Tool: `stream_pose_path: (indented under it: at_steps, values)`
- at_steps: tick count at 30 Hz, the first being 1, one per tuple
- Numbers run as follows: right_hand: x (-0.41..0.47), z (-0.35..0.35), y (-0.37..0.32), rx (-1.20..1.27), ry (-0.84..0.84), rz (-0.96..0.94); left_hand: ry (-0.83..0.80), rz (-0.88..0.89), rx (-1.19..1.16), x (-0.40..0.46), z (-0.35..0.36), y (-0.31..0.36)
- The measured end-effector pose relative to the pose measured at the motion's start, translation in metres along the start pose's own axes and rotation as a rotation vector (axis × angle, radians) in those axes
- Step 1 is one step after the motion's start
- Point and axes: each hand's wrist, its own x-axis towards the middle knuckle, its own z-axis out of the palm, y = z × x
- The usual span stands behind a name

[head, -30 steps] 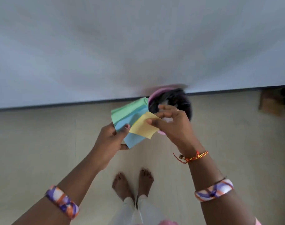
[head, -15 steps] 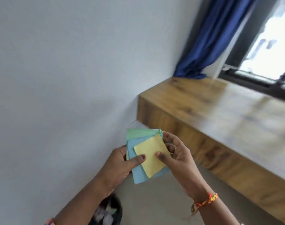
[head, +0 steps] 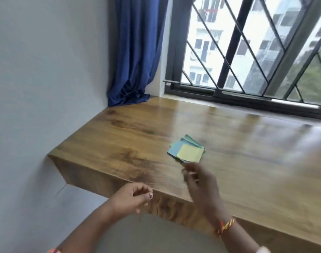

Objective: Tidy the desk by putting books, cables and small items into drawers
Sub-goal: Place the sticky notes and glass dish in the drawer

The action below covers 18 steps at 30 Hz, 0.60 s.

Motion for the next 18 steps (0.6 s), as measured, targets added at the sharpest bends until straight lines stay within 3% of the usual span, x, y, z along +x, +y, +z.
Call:
stream_pose_path:
  at_steps: [4,6,10,12,15,18]
  values:
    - [-0.045,0.034,0.023,0.060,-0.478,-0.031,-0.157,-0.305,-0.041,0.017,-0.007,-0.040]
    - [-0.058,0.057,0.043,0.076,-0.661,0.172,-0.068,-0.448,-0.241,0.027,-0.016,-0.061]
    - [-0.073,0.095,0.091,-0.076,-0.718,0.652,0.161,-0.625,-0.713,0.060,-0.031,-0.105]
    - [-0.076,0.111,0.107,0.085,-0.598,0.881,0.186,-0.666,-0.809,0.080,-0.031,-0.121]
    - [-0.076,0.126,0.122,0.596,-0.121,1.170,0.199,-0.679,-0.931,0.102,-0.017,-0.131]
    - [-0.071,0.134,0.130,0.933,0.312,1.192,0.210,-0.649,-0.968,0.111,-0.010,-0.139]
